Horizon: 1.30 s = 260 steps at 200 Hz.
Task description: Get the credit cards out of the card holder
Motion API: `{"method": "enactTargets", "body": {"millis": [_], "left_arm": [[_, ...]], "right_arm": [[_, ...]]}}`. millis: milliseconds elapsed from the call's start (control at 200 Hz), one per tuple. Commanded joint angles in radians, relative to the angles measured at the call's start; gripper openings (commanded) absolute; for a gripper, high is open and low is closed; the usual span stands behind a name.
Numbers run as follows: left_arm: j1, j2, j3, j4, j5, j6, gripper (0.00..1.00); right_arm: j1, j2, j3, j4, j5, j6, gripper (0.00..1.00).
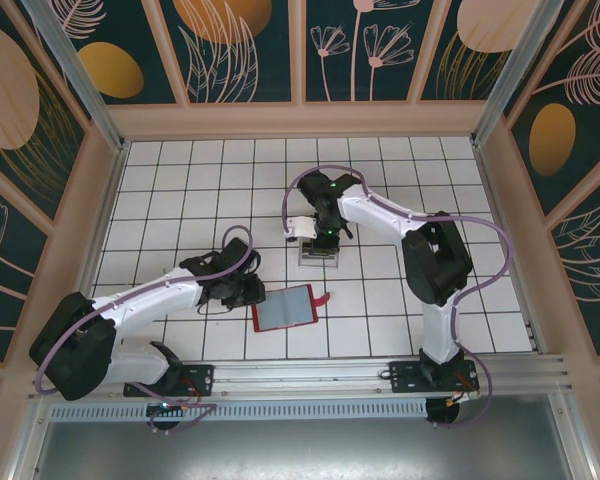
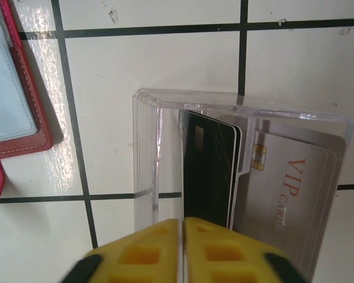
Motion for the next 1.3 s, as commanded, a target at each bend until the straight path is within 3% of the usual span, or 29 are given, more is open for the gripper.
{"method": "enactTargets", "body": {"millis": [0,350,520,590,705,740,755,785,1091,1191,1296], "left_arm": [[0.006,-0.022,-0.001,-0.027,-0.017,-0.015,0.24],[0.014,-0.007,0.035,-0.035,-0.106,0.000,0.26],[0.055,0.000,0.084,-0.038,-0.212,0.043,0.38],[0.086,0.006,0.108,-0.030,-0.254,0.072,0.53],[0.151,0.015,0.134,0.013,-0.302,0.124,0.75],[0.167,0.020,0.143,0.024,-0.323,0.139,0.81],[0.174,0.021,0.147,0.029,-0.334,0.147,0.89],[0.185,0.025,0.153,0.040,-0.356,0.164,0.98],[0.323,0.045,0.093,0.263,-0.745,0.329,0.98],[0.398,0.061,0.054,0.362,-0.813,0.374,0.98],[0.463,0.071,-0.011,0.510,-0.812,0.439,0.99]], "right_arm": [[-0.007,-0.021,0.022,0.030,0.034,0.003,0.19],[-0.023,-0.185,-0.075,0.190,0.095,0.090,0.29],[-0.064,-0.315,-0.206,0.367,0.129,0.234,0.40],[-0.087,-0.378,-0.272,0.431,0.130,0.294,0.44],[-0.129,-0.493,-0.399,0.550,0.130,0.393,0.77],[-0.129,-0.527,-0.438,0.587,0.130,0.420,0.94],[-0.153,-0.538,-0.453,0.605,0.130,0.435,0.98],[-0.179,-0.565,-0.486,0.636,0.130,0.465,0.99],[-0.442,-0.700,-0.835,1.028,0.156,0.814,0.99],[-0.537,-0.702,-0.968,1.212,0.176,0.924,0.99],[-0.613,-0.666,-1.088,1.405,0.232,0.993,0.99]]}}
